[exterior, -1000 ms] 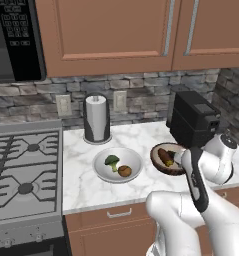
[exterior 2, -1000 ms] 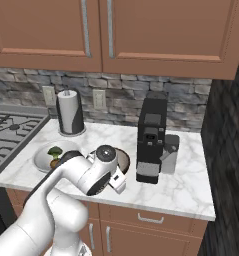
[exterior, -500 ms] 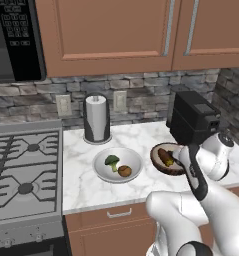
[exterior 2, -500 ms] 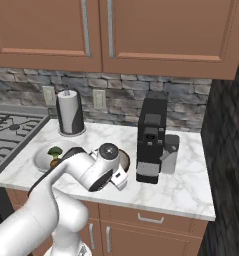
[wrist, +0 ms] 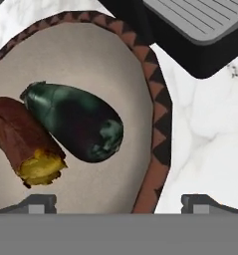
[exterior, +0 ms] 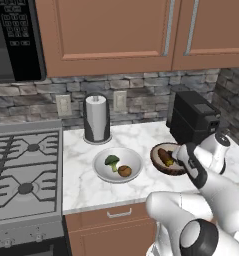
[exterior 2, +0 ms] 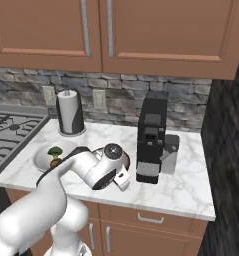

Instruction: Place the bowl containing the eggplant and sweet potato in the microwave. Close the microwave door and press the start button to microwave the meal.

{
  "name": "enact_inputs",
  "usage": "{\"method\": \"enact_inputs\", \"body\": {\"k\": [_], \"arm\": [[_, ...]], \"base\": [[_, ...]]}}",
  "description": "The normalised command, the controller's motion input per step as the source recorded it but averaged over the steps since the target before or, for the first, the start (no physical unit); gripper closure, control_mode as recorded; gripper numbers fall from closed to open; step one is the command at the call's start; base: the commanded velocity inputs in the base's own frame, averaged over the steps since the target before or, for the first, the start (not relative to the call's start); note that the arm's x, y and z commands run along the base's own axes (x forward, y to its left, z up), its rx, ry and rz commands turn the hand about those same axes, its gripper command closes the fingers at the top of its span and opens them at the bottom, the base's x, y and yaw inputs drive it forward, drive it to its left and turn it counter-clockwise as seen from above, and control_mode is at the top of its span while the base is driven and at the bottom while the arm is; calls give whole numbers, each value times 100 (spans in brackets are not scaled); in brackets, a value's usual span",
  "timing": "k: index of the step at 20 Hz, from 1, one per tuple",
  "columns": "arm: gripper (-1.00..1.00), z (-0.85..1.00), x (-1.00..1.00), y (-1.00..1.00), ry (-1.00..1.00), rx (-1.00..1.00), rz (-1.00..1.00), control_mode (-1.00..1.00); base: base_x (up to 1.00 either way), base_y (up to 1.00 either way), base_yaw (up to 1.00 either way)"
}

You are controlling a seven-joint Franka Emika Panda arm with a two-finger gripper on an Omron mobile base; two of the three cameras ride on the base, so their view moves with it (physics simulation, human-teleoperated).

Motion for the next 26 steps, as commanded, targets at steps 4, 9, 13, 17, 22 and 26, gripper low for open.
{"method": "enact_inputs", "body": {"k": [4,9,13,17,22,26], "arm": [[-100,-40,7,18,0,0,-4,-100],[100,-30,5,32,0,0,-6,-100],[100,-13,0,22,0,0,-3,-100],[100,0,0,0,0,0,0,-100],[100,0,0,2,0,0,0,-100],[100,43,-33,10,-10,0,0,-100]], "base": [[0,0,0],[0,0,0],[0,0,0],[0,0,0],[0,0,0],[0,0,0]]}}
